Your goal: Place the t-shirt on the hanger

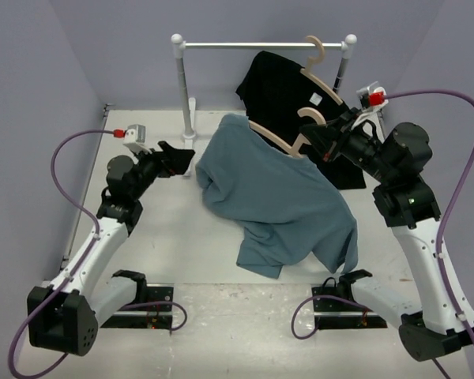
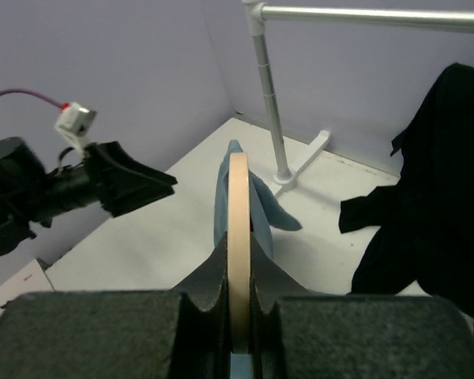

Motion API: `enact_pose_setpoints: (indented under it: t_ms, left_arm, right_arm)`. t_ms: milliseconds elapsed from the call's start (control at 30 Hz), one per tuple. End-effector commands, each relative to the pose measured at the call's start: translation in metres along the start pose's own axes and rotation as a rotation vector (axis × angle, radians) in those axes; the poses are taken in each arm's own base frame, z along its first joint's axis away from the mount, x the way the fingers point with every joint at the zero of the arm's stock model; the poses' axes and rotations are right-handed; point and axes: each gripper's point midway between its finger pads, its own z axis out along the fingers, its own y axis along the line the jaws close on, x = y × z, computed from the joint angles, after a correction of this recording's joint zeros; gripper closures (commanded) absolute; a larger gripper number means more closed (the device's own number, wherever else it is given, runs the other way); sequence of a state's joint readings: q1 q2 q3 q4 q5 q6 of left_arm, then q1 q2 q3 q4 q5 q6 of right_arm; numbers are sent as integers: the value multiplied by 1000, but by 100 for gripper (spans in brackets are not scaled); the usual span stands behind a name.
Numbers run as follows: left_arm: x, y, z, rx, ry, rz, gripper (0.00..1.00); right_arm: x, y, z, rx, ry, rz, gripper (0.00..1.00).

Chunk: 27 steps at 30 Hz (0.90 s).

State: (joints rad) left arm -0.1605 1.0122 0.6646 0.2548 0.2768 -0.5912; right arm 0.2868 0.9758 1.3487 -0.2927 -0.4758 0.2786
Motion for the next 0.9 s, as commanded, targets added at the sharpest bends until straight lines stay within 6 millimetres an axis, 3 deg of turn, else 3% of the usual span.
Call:
enact_pose_setpoints:
  t_ms: [0, 67, 167, 233, 267, 333, 500, 733, 767, 800, 833, 867]
  left_arm:
    - [-30, -142, -38, 417, -128, 62, 0]
    - [-12, -175, -41, 466, -122, 82, 0]
    - [56, -249, -46, 579, 0, 105, 0]
    - [81, -291, -59, 671, 35, 120, 1]
    - [105, -299, -55, 680, 78, 145, 2]
    - [127, -319, -58, 719, 111, 144, 1]
    - [164, -344, -64, 782, 162, 129, 2]
    - [193, -333, -41, 565, 184, 208, 2]
    - [196, -330, -38, 547, 181, 213, 13]
    - [199, -329, -36, 540, 183, 217, 31]
    - [200, -327, -35, 525, 182, 213, 79]
    - [200, -325, -34, 511, 180, 210, 100]
  right_arm:
    - [-32, -13, 11, 94, -154, 20, 100]
    - [-32, -20, 21, 151, -169, 31, 100]
    - [-41, -26, 35, 316, -212, 41, 100]
    - [-43, -29, 44, 380, -214, 68, 100]
    - [-46, -36, 44, 435, -229, 76, 100]
    - [-51, -36, 50, 478, -227, 67, 100]
    - [-50, -47, 60, 589, -212, 11, 100]
    - [-47, -38, 61, 578, -202, -4, 100]
    - [-47, -36, 62, 568, -198, -6, 100]
    - [-47, -35, 63, 565, -196, -6, 100]
    - [-47, -34, 63, 562, -193, -9, 100]
    - [-47, -35, 63, 564, -192, -13, 100]
